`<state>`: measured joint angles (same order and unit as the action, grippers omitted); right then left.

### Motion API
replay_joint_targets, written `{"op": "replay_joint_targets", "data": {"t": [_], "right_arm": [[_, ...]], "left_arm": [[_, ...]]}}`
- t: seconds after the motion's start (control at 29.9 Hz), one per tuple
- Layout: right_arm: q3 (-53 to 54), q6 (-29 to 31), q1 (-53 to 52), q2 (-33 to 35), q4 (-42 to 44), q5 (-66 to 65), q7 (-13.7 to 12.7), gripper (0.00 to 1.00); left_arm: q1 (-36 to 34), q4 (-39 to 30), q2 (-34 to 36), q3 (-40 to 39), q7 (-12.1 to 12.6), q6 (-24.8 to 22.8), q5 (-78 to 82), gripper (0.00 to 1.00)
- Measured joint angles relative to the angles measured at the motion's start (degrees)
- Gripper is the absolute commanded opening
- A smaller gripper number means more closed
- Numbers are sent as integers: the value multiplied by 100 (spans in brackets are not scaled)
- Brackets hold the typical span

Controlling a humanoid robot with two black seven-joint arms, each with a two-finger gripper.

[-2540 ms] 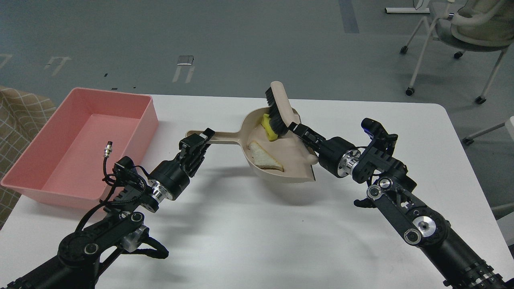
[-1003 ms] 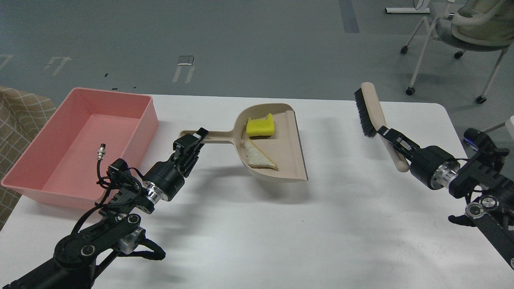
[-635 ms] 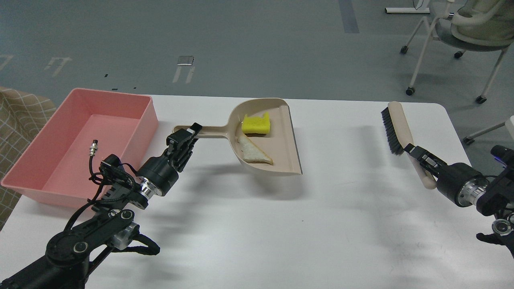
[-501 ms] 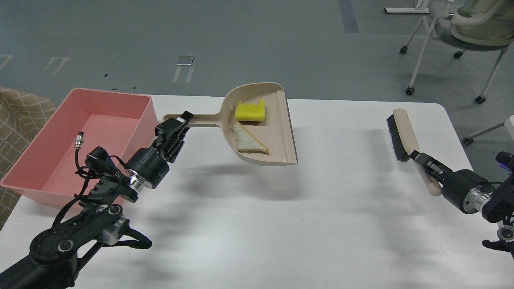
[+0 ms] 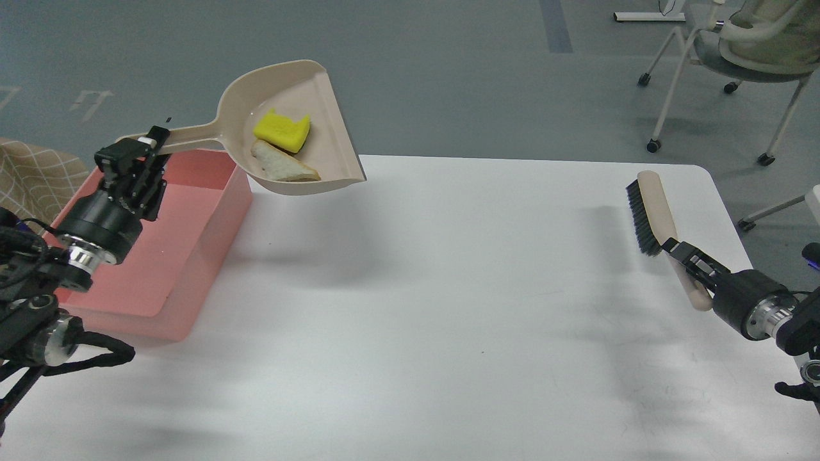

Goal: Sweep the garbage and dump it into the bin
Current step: 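Raise the dustpan with the left gripper over the pink bin, then tilt the dustpan with the left gripper to dump debris into bin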

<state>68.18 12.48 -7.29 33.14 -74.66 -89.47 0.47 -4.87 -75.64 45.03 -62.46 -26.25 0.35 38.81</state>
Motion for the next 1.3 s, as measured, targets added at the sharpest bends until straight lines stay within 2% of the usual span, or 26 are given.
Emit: {"op": "replay_joint_targets", "data": {"t": [0.3,0.47,0.67,0.9,1.14,1.3], "right_arm": [[43,0,15,-7,3,6,33,19],[91,0,15,-19,0,8,36,19],[188,0,10,-39,0,45,89,19],[302,0,9,-44,-21,452,103,19],[345,16,17,1,-33,966,104,19],[366,17,18,-31,-72,983,104,19]], "left_arm": [[1006,239,807,-771,0,-405,-1028,0],[1152,646,1357,-1135,-10,-631,-1124,0],[1161,933,2048,-1179,-17,-879,-988,0],[1045,1025,2610,-1109,-34,-874,344,0],[643,1338,2659,-1110,-47,-804,1781,0],[360,1308,2666,-1110,-71,-714,2741,0]]}}
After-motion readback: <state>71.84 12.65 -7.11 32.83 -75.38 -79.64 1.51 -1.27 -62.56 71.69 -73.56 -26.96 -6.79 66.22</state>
